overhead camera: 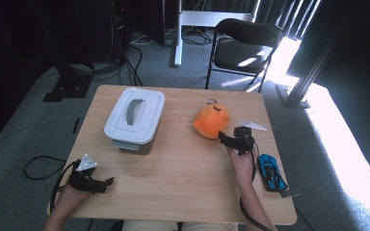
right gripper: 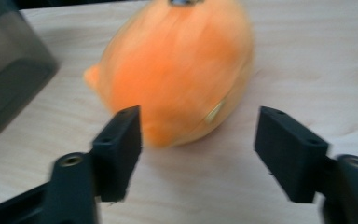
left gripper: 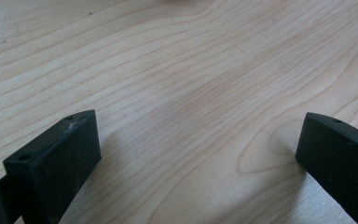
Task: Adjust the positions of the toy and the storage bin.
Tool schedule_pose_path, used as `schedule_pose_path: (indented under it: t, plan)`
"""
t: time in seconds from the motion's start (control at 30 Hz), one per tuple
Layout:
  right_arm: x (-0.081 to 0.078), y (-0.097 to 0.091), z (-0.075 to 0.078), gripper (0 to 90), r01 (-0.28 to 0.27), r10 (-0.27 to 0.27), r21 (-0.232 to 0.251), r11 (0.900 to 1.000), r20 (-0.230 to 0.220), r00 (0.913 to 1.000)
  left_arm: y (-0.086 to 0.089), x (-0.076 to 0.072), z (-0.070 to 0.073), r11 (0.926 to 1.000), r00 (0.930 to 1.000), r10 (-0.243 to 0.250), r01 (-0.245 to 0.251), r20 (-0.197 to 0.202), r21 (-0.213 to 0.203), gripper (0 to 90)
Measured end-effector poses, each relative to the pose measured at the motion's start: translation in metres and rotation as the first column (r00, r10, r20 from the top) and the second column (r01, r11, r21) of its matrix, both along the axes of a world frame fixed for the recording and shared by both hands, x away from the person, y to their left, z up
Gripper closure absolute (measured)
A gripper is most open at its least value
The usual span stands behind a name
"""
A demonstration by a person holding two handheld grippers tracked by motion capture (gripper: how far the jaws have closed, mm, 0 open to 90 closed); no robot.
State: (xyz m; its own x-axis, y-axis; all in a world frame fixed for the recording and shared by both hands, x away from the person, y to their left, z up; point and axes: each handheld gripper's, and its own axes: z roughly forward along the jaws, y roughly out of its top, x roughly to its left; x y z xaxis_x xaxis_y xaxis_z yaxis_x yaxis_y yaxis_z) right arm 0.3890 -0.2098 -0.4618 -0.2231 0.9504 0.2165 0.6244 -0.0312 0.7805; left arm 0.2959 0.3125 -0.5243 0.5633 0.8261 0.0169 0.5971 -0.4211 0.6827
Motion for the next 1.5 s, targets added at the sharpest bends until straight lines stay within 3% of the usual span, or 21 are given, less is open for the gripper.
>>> schedule_pose_path:
  t: [0.17, 0.33, 0.43, 0.5, 0.53, 0.6, 0.67, 0.73, 0.87, 1.13, 1.5]
  plan:
    - [-0.001, 0.017, -0.016, 14.9, -0.04, 0.039, -0.025, 0.9989, -0.056, 0.9977, 0.0, 0.0, 0.0, 1.0, 1.0, 0.0, 0.0, 0.0, 0.0, 0.3]
    - [0.002, 0.03, -0.026, 13.6, -0.071, 0.068, -0.037, 0.9968, -0.077, 0.9947, 0.0, 0.0, 0.0, 1.0, 1.0, 0.0, 0.0, 0.0, 0.0, 0.4]
    - [0.004, 0.035, -0.027, 13.7, -0.028, 0.023, -0.091, 0.9955, -0.058, 0.9981, 0.0, 0.0, 0.0, 1.0, 1.0, 0.0, 0.0, 0.0, 0.0, 0.4]
    - [0.009, 0.038, -0.028, 13.8, 0.033, -0.038, -0.124, 0.9917, -0.045, 0.9982, 0.0, 0.0, 0.0, 1.0, 1.0, 0.0, 0.0, 0.0, 0.0, 0.4]
    - [0.012, 0.039, -0.028, 15.1, 0.057, -0.063, -0.14, 0.9886, -0.044, 0.997, 0.0, 0.0, 0.0, 1.0, 1.0, 0.0, 0.0, 0.0, 0.0, 0.3]
    - [0.015, 0.04, -0.029, 30.0, 0.078, -0.085, -0.152, 0.9853, -0.042, 0.9955, 0.0, 0.0, 0.0, 1.0, 1.0, 0.0, 0.0, 0.0, 0.0, 0.3]
    - [0.016, 0.04, -0.031, 56.1, 0.055, -0.06, -0.123, 0.9908, -0.04, 0.9974, 0.0, 0.0, 0.0, 1.0, 1.0, 0.0, 0.0, 0.0, -0.001, 0.4]
    - [0.015, 0.044, -0.03, 66.1, 0.047, -0.052, -0.17, 0.9844, -0.023, 0.9984, 0.0, 0.0, 0.0, 1.0, 1.0, 0.0, 0.0, 0.0, -0.001, 0.3]
    - [0.013, 0.043, -0.029, 79.7, 0.042, -0.048, -0.182, 0.9825, -0.03, 0.9984, 0.0, 0.0, 0.0, 1.0, 1.0, 0.0, 0.0, 0.0, -0.001, 0.4]
    - [-0.006, 0.025, -0.024, 83.1, 0.013, -0.016, -0.186, 0.9825, -0.016, 0.9998, 0.0, 0.0, 0.0, 1.0, 1.0, 0.0, 0.0, 0.0, 0.0, 0.3]
    - [-0.023, -0.017, -0.02, 82.6, -0.009, 0.004, -0.133, 0.9911, -0.041, 0.9992, 0.0, 0.0, 0.0, 1.0, 1.0, 0.0, 0.0, 0.0, 0.0, 0.3]
